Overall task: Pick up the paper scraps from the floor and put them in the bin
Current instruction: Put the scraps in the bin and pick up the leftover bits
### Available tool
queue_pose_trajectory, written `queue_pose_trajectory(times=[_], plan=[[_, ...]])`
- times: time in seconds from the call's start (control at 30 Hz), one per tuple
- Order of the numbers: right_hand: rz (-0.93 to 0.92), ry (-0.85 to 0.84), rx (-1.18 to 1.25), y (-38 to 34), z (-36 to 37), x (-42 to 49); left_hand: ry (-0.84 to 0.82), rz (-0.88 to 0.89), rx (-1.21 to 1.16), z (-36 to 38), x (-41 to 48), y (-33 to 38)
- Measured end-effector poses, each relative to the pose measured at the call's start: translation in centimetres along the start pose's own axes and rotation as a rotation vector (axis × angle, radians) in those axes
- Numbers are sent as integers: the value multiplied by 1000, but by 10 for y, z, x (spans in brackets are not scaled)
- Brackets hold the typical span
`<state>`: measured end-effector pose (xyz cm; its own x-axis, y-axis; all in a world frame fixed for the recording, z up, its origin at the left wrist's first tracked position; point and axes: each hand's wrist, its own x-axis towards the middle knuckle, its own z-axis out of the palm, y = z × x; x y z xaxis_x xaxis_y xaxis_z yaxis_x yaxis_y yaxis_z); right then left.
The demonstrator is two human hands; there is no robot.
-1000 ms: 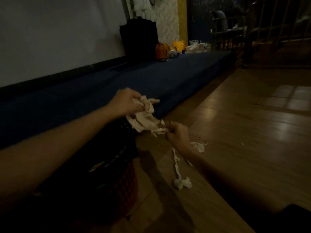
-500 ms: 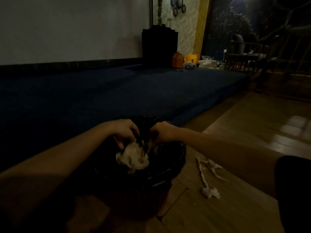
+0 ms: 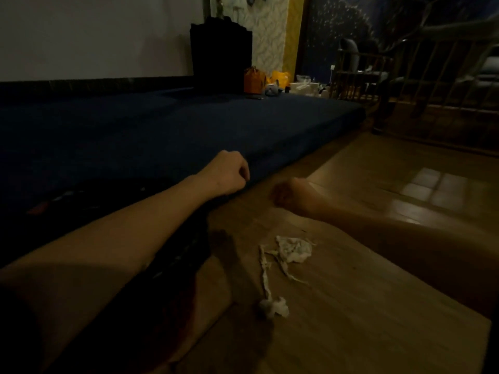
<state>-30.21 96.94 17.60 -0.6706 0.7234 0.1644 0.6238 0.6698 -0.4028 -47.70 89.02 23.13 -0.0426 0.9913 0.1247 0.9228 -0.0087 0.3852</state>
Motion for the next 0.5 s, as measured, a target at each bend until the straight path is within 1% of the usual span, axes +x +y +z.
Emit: queue_pose_trajectory(times=[0.07, 0.13, 0.17, 0.23, 0.3, 0.37, 0.4, 0.43, 0.5], plan=[[120, -79, -7, 59, 9, -4, -63, -34, 32, 47, 27, 14], [190, -131, -63, 119, 26, -7, -175, -67, 39, 100, 46, 21], [223, -131, -68, 147, 36, -10, -244, -81, -1, 128, 52, 22], [307, -66, -63, 200, 55, -21, -339, -107, -94, 184, 57, 19], [422, -15, -83, 245, 72, -39, -367, -131, -90, 237, 63, 14], [452, -61, -136, 289, 90, -56, -414, -123, 19, 279, 75, 9], [445, -91, -174, 308, 97, -63, -438, -99, 81, 294, 81, 10], [446, -83, -210, 328, 104, -68, -452, -85, 102, 307, 88, 13], [544, -43, -250, 356, 110, -77, -463, -90, 98, 325, 97, 19]])
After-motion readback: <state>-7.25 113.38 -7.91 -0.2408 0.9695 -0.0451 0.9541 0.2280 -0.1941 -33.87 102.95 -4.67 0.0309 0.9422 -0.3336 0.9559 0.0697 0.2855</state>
